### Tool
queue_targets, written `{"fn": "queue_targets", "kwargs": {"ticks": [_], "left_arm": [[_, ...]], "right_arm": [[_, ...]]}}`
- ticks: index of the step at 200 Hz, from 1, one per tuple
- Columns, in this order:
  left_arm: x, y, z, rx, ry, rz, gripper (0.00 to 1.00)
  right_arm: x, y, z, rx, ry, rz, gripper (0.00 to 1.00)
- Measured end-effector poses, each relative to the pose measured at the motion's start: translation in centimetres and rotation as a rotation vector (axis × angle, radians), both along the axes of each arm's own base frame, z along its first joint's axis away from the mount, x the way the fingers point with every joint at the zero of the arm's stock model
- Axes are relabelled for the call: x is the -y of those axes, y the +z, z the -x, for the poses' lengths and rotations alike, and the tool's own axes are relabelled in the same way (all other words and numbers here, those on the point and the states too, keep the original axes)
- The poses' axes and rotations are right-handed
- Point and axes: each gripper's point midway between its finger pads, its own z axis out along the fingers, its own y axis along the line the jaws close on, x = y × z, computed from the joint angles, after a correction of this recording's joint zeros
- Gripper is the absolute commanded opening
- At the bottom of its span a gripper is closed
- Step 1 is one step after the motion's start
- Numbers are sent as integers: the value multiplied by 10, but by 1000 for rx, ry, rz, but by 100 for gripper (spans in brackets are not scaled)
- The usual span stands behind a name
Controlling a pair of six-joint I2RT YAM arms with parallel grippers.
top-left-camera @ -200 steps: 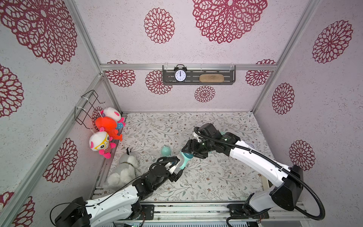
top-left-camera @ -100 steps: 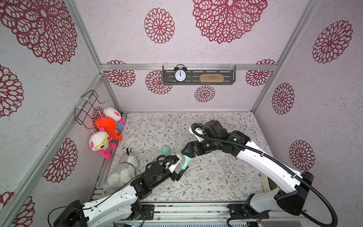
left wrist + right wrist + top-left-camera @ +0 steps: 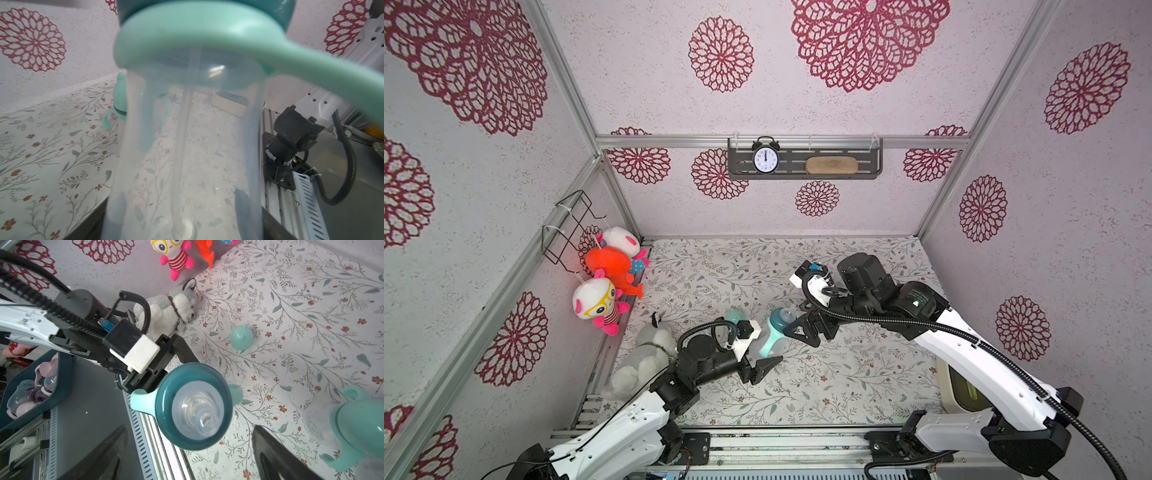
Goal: Assemble the baby bottles
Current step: Screw the nipple onto the baby bottle.
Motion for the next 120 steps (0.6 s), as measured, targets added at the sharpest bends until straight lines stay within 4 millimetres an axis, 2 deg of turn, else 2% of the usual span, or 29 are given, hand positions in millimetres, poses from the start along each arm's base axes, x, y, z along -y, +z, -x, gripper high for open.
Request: {"fn": "queue_targets", "kwargs": {"ticks": [79, 120], "left_arm": [[7, 2, 10, -50, -70, 13, 0], [6, 2, 10, -54, -69, 11, 0]], "right_arm": [[-9, -12, 3, -39, 94, 5, 87], [-10, -11, 5, -47, 111, -5, 83]]}}
